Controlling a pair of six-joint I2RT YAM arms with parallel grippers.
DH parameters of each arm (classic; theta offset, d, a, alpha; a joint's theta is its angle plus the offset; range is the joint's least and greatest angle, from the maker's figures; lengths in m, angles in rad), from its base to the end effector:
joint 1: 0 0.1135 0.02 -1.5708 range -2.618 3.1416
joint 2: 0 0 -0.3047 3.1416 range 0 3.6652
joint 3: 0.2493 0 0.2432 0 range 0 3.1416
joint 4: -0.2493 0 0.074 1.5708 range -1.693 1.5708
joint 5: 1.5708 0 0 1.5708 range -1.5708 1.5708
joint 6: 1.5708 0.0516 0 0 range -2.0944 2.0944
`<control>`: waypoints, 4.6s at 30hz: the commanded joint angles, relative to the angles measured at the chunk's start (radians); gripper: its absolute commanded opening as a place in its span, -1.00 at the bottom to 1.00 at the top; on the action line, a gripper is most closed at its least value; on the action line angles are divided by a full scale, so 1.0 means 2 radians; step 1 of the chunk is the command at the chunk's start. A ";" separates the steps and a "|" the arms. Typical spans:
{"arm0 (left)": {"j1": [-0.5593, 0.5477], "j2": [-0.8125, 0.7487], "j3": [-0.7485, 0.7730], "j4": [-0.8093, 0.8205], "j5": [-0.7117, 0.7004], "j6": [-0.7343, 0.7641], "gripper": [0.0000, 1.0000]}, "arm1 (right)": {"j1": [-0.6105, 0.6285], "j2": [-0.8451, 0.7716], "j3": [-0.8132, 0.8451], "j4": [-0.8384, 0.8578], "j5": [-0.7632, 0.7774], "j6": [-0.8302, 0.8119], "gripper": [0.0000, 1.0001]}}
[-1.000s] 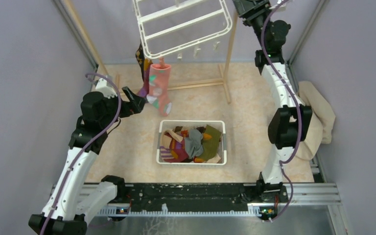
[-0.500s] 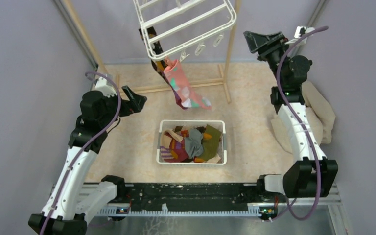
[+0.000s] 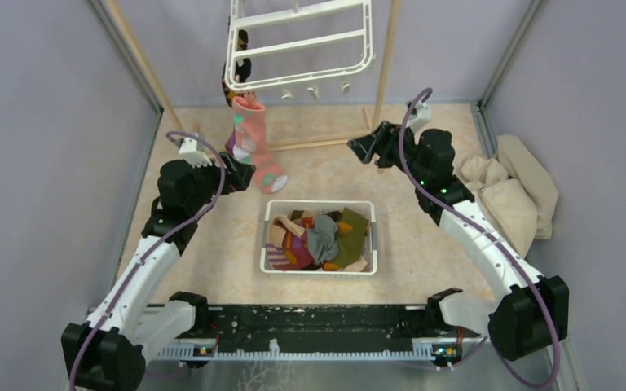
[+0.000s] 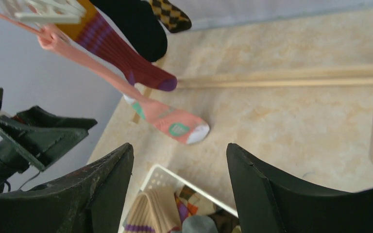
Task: Remove the socks clipped to the hanger
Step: Adjust the hanger on the clothesline, then remove the sock from the hanger.
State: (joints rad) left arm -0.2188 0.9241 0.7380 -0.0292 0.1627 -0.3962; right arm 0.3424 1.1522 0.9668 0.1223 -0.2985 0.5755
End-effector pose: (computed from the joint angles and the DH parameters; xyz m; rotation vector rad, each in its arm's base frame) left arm 0.1945 -0.0518 0.3453 -0.0422 1.8209 -0.5840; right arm 0.2416 0.1022 0.3996 -0.0407 1.7166 0.9363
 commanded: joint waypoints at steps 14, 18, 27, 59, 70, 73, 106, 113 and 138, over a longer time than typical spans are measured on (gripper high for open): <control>0.004 0.108 -0.048 0.262 -0.115 0.051 0.98 | 0.008 -0.030 -0.050 0.035 -0.058 -0.005 0.40; 0.010 0.163 -0.050 0.304 -0.118 0.051 0.98 | 0.008 -0.023 -0.057 0.047 -0.068 -0.003 0.40; 0.033 0.250 -0.017 0.335 -0.159 0.041 0.98 | 0.008 0.007 -0.077 0.083 -0.088 -0.003 0.40; 0.056 0.228 -0.038 0.421 0.137 -0.042 -1.00 | 0.016 0.050 -0.115 0.161 -0.120 0.035 0.39; -0.055 0.140 0.036 0.207 0.024 0.016 -0.96 | 0.094 -0.009 -0.093 0.055 -0.019 -0.042 0.40; -0.070 0.121 0.044 0.172 0.000 0.020 -0.98 | 0.103 -0.030 -0.095 0.034 -0.005 -0.047 0.41; -0.201 0.134 0.182 0.037 -0.076 0.038 -1.00 | 0.185 -0.043 -0.084 0.040 0.056 -0.085 0.50; -0.222 0.201 0.227 0.021 -0.097 0.056 -1.00 | 0.191 0.002 -0.074 0.087 0.063 -0.077 0.56; -0.266 0.235 0.281 -0.070 -0.151 -0.004 -1.00 | 0.247 0.130 -0.065 0.252 0.336 -0.095 0.72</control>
State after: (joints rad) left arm -0.7361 1.4067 1.2987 -0.1356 -0.0956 -0.3779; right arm 0.8280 1.4105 0.7689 0.5251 0.2768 0.3893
